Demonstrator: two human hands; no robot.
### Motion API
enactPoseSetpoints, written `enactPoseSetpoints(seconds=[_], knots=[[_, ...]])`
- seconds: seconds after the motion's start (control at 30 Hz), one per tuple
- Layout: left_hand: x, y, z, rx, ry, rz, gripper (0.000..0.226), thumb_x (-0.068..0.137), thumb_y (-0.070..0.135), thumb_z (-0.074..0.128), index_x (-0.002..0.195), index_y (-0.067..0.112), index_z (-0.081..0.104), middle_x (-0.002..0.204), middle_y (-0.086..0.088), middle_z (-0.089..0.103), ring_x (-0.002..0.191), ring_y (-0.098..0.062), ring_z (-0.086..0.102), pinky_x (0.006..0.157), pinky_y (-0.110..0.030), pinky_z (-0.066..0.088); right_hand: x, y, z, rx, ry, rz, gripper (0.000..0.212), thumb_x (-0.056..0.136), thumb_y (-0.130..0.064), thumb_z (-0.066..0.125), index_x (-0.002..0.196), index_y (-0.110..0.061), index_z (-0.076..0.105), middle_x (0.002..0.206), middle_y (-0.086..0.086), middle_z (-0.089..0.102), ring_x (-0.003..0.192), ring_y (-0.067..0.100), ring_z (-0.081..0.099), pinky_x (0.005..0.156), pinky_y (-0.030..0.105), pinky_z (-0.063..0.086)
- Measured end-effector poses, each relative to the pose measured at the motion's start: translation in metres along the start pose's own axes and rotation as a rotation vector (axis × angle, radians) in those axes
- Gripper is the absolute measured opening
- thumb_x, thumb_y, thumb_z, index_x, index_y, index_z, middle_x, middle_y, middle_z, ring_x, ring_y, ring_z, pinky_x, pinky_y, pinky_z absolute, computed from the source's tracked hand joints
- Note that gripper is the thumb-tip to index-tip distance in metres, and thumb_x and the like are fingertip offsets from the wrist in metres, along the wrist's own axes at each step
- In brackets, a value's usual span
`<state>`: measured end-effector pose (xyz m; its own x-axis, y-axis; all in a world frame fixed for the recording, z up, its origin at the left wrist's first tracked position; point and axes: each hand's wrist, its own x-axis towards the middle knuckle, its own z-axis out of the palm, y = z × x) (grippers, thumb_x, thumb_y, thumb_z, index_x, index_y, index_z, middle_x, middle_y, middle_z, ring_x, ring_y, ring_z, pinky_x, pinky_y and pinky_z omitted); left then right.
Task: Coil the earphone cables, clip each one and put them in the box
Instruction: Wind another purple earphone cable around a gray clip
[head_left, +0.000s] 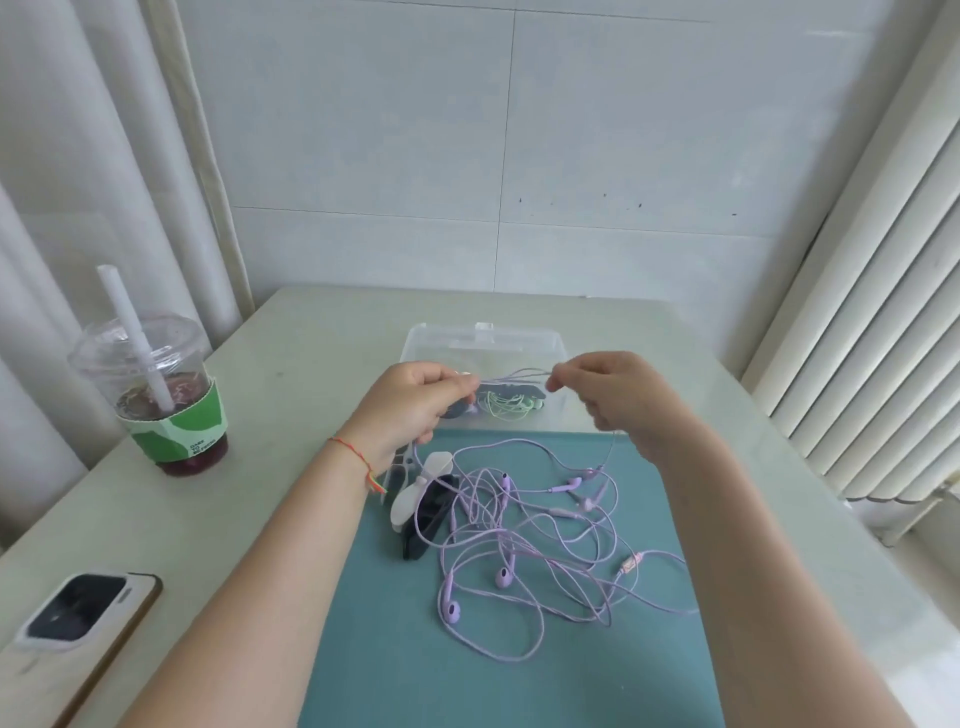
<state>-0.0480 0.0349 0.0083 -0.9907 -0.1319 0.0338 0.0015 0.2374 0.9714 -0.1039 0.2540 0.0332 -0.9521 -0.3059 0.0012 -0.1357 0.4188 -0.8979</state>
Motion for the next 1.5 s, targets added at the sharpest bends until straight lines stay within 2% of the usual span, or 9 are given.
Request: enactPoseSetpoints(seconds=[0.2, 0.37, 0.53, 0.7, 0.87, 1.07, 1.2, 1.33, 1.5], knots=[[0.003, 0.006, -0.010, -0.349, -0.016, -0.065, 0.023, 0.091, 0.017, 0.050, 0.070, 0.012, 0.059, 0.048, 0.005, 0.025, 0.039, -0.011, 0.021, 0.044, -0.023, 0.033, 0.014, 0.018, -0.023, -0.077, 0.447, 0.110, 0.026, 0.091, -0.016, 0.049, 0.068, -0.017, 0.062, 0.064, 0.009, 0.056, 0.061, 0.028, 0.055, 0.069, 0.043, 0.053], [0.004, 0.000, -0.007, -0.207, -0.013, -0.034, 0.019, 0.097, 0.013, 0.053, 0.085, 0.007, 0.067, 0.053, 0.003, 0.031, 0.041, -0.010, 0.021, 0.041, -0.019, 0.024, 0.013, 0.013, -0.011, -0.435, 0.362, 0.055, 0.023, 0.089, -0.017, 0.054, 0.101, -0.008, 0.072, 0.090, 0.006, 0.067, 0.081, 0.022, 0.056, 0.069, 0.025, 0.037], [-0.001, -0.001, 0.011, -0.003, -0.130, -0.008, 0.016, 0.092, 0.016, 0.064, 0.082, 0.007, 0.072, 0.053, -0.001, 0.050, 0.039, -0.012, 0.032, 0.040, -0.020, 0.026, -0.012, -0.021, 0.016, -0.196, 0.044, -0.183, 0.025, 0.089, -0.009, 0.058, 0.104, -0.025, 0.071, 0.072, -0.013, 0.069, 0.054, 0.007, 0.061, 0.056, 0.018, 0.050], [-0.003, 0.002, 0.018, 0.003, -0.133, 0.010, 0.028, 0.091, 0.028, 0.065, 0.072, 0.008, 0.064, 0.048, -0.003, 0.049, 0.037, -0.015, 0.040, 0.046, -0.023, 0.040, -0.020, -0.028, 0.030, -0.224, -0.154, -0.266, 0.017, 0.087, -0.007, 0.063, 0.099, -0.016, 0.072, 0.083, -0.002, 0.073, 0.066, 0.014, 0.069, 0.061, 0.015, 0.052], [-0.004, 0.006, 0.014, -0.113, -0.130, -0.041, 0.025, 0.094, 0.021, 0.057, 0.075, 0.006, 0.062, 0.049, 0.000, 0.033, 0.039, -0.015, 0.030, 0.065, -0.034, 0.055, -0.009, -0.018, 0.016, -0.254, 0.051, -0.256, 0.007, 0.086, -0.012, 0.067, 0.083, -0.017, 0.071, 0.063, -0.008, 0.064, 0.054, 0.008, 0.055, 0.060, 0.018, 0.046], [0.000, 0.005, 0.008, -0.248, 0.000, -0.009, 0.023, 0.090, 0.008, 0.053, 0.071, 0.005, 0.064, 0.052, -0.006, 0.046, 0.042, -0.016, 0.046, 0.082, -0.045, 0.055, 0.005, -0.001, 0.006, -0.115, 0.533, -0.090, 0.009, 0.092, -0.016, 0.055, 0.090, -0.016, 0.064, 0.080, -0.011, 0.060, 0.077, 0.022, 0.065, 0.063, 0.024, 0.044], [0.001, 0.003, 0.009, -0.204, 0.023, 0.073, 0.015, 0.091, 0.011, 0.061, 0.086, 0.003, 0.072, 0.054, -0.004, 0.054, 0.038, -0.015, 0.048, 0.068, -0.037, 0.054, -0.002, -0.009, 0.012, -0.168, 0.317, -0.120, 0.025, 0.088, -0.014, 0.058, 0.108, -0.025, 0.068, 0.068, -0.005, 0.065, 0.050, 0.010, 0.064, 0.058, 0.023, 0.052], [-0.002, 0.004, 0.017, -0.075, -0.040, 0.061, 0.014, 0.088, 0.019, 0.070, 0.085, 0.006, 0.073, 0.048, 0.000, 0.048, 0.035, -0.015, 0.036, 0.043, -0.021, 0.037, -0.013, -0.023, 0.033, -0.200, 0.015, -0.274, 0.022, 0.087, -0.015, 0.066, 0.105, -0.026, 0.071, 0.075, -0.008, 0.072, 0.064, 0.016, 0.069, 0.067, 0.026, 0.054], [-0.001, 0.003, 0.015, -0.016, -0.075, 0.012, 0.019, 0.091, 0.021, 0.066, 0.079, 0.007, 0.069, 0.047, 0.003, 0.042, 0.038, -0.012, 0.034, 0.047, -0.022, 0.036, -0.008, -0.016, 0.042, -0.337, 0.017, -0.348, 0.011, 0.086, -0.012, 0.065, 0.088, -0.019, 0.073, 0.074, -0.014, 0.067, 0.056, -0.005, 0.058, 0.059, 0.013, 0.044]])
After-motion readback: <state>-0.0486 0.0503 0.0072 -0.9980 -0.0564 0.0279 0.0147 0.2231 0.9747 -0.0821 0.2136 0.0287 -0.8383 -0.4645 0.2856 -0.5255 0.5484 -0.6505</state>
